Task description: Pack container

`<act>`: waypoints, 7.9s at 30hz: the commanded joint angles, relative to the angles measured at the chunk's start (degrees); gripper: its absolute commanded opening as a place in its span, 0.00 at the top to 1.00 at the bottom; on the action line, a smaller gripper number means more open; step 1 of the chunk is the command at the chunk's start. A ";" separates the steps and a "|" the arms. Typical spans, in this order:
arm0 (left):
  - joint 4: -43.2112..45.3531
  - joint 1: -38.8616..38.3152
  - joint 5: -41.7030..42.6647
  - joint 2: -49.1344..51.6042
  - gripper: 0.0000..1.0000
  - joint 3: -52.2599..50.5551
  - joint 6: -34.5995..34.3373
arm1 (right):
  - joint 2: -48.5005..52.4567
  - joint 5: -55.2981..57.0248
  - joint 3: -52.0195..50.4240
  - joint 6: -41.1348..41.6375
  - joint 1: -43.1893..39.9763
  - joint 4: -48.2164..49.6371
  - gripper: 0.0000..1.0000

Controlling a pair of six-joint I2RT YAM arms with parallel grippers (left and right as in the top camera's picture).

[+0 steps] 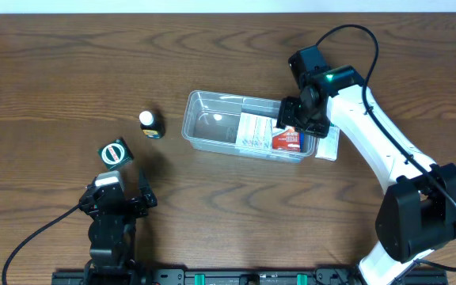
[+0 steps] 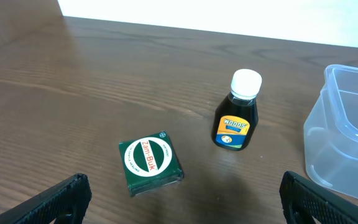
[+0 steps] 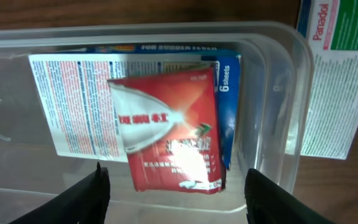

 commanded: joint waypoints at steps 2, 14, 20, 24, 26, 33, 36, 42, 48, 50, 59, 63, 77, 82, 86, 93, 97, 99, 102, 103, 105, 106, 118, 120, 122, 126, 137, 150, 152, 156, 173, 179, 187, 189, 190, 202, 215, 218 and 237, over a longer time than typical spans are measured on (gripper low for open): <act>-0.61 0.24 -0.11 -0.02 0.02 -1.09 -0.72 | -0.07 -0.50 -0.17 -3.63 0.63 2.64 0.46; -0.61 0.24 -0.11 -0.02 0.02 -1.09 -0.72 | 5.42 -4.20 -0.24 -5.20 4.11 10.01 0.83; -0.61 0.24 -0.11 -0.02 0.02 -1.09 -0.72 | 8.48 -5.66 -0.24 -5.31 4.35 10.40 0.90; -0.61 0.24 -0.11 -0.02 0.02 -1.09 -0.72 | 8.52 -2.71 -0.24 -8.04 4.13 9.16 0.89; -0.61 0.24 -0.11 -0.02 0.02 -1.09 -0.72 | 8.52 0.33 -0.24 -8.17 3.80 7.32 0.89; -0.61 0.24 -0.11 -0.02 0.02 -1.09 -0.72 | 8.39 1.40 -0.13 -11.67 3.21 7.74 0.89; -0.61 0.24 -0.11 -0.02 0.02 -1.09 -0.72 | 8.39 0.31 0.90 -12.94 3.37 8.55 0.81; -0.61 0.24 -0.11 -0.02 0.02 -1.09 -0.72 | 5.99 -0.92 8.98 -14.60 3.41 5.60 0.48; -0.61 0.24 -0.11 -0.02 0.02 -1.09 -0.72 | 0.92 -0.46 15.69 -14.53 0.07 2.16 0.32; -0.61 0.24 -0.11 -0.02 0.02 -1.09 -0.72 | -0.04 -0.44 15.69 -13.51 -2.43 0.68 0.32; -0.61 0.24 -0.11 -0.02 0.02 -1.09 -0.72 | 0.22 -0.48 9.07 -7.37 -16.90 -6.75 0.50; -0.61 0.24 -0.11 -0.02 0.02 -1.09 -0.72 | 0.24 -2.27 0.94 -4.92 -19.41 -5.81 0.50; -0.61 0.24 -0.11 -0.02 0.02 -1.09 -0.72 | 0.26 -3.96 -17.79 -4.90 -19.65 13.05 0.21; -0.61 0.24 -0.11 -0.02 0.02 -1.09 -0.72 | 0.26 -3.30 -21.07 -4.92 -19.67 17.33 0.21; -0.61 0.24 -0.11 -0.02 0.02 -1.09 -0.72 | 0.26 -0.74 -22.75 -4.94 -20.41 17.66 0.21; -0.61 0.24 -0.11 -0.02 0.02 -1.09 -0.72 | 0.26 -0.79 -22.80 -5.09 -23.39 17.59 0.24; -0.61 0.24 -0.11 -0.02 0.02 -1.09 -0.72 | 0.24 -1.60 -22.67 -7.45 -24.55 20.59 0.23; -0.61 0.24 -0.11 -0.02 0.02 -1.09 -0.72 | 0.24 -1.55 -22.32 -10.36 -24.74 21.99 0.21; -0.61 0.24 -0.11 -0.02 0.02 -1.09 -0.72 | 0.24 -1.55 -22.14 -16.22 -24.79 25.51 0.19; -0.61 0.24 -0.11 -0.02 0.02 -1.09 -0.72 | 0.24 -1.55 -22.14 -17.64 -24.79 26.69 0.19; -0.61 0.24 -0.11 -0.02 0.02 -1.09 -0.72 | 0.26 -1.55 -22.14 -19.65 -24.79 28.65 0.20; -0.61 0.24 -0.11 -0.02 0.02 -1.09 -0.72 | 0.26 -1.55 -22.14 -20.52 -24.79 29.35 0.21; -0.61 0.24 -0.11 -0.02 0.02 -1.09 -0.72 | 2.91 -0.79 -22.14 -25.09 -24.87 33.11 0.28; -0.61 0.24 -0.11 -0.02 0.02 -1.09 -0.72 | 3.96 -2.27 -22.14 -25.09 -24.83 33.20 0.28; -0.61 0.24 -0.11 -0.02 0.02 -1.09 -0.72 | 4.44 -3.08 -22.14 -25.09 -24.83 33.29 0.28; -0.61 0.24 -0.11 -0.02 0.02 -1.09 -0.72 | 4.50 -3.04 -22.14 -25.07 -24.85 33.31 0.41; -0.61 0.24 -0.11 -0.02 0.02 -1.09 -0.72 | 2.45 -3.06 -20.61 -25.07 -24.83 31.30 0.60; -0.61 0.24 -0.11 -0.02 0.02 -1.09 -0.72 | -8.90 -10.62 0.26 -27.32 -17.70 14.43 0.66; -0.61 0.24 -0.11 -0.02 0.02 -1.09 -0.72 | -9.29 -10.84 1.70 -28.92 -14.16 14.69 0.69; -0.61 0.24 -0.11 -0.02 0.02 -1.09 -0.72 | -8.92 -10.82 2.25 -38.58 -6.38 15.04 0.70; -0.61 0.24 -0.11 -0.02 0.02 -1.09 -0.72 | 0.48 -9.86 2.23 -79.76 6.38 16.09 0.94; -0.61 0.24 -0.11 -0.02 0.02 -1.09 -0.72 | 4.39 -9.94 2.23 -79.78 7.65 18.97 0.96; -0.61 0.24 -0.11 -0.02 0.02 -1.09 -0.72 | 9.25 -9.53 2.23 -80.65 8.00 19.45 0.92; -0.61 0.24 -0.11 -0.02 0.02 -1.09 -0.72 | 10.60 -9.49 2.23 -81.26 7.82 19.54 0.92; -0.61 0.24 -0.11 -0.02 0.02 -1.09 -0.72 | 11.15 -9.31 2.23 -82.09 7.78 19.50 0.92; -0.61 0.24 -0.11 -0.02 0.02 -1.09 -0.72 | 13.90 0.02 2.29 -84.15 6.38 20.52 0.72; -0.61 0.24 -0.11 -0.02 0.02 -1.09 -0.72 | 13.60 -0.35 14.36 -75.67 7.41 13.92 0.21; -0.61 0.24 -0.11 -0.02 0.02 -1.09 -0.72 | 13.57 -0.48 19.23 -72.15 8.04 10.14 0.21; -0.61 0.24 -0.11 -0.02 0.02 -1.09 -0.72 | 15.28 -11.85 23.71 -23.65 1.77 12.63 0.56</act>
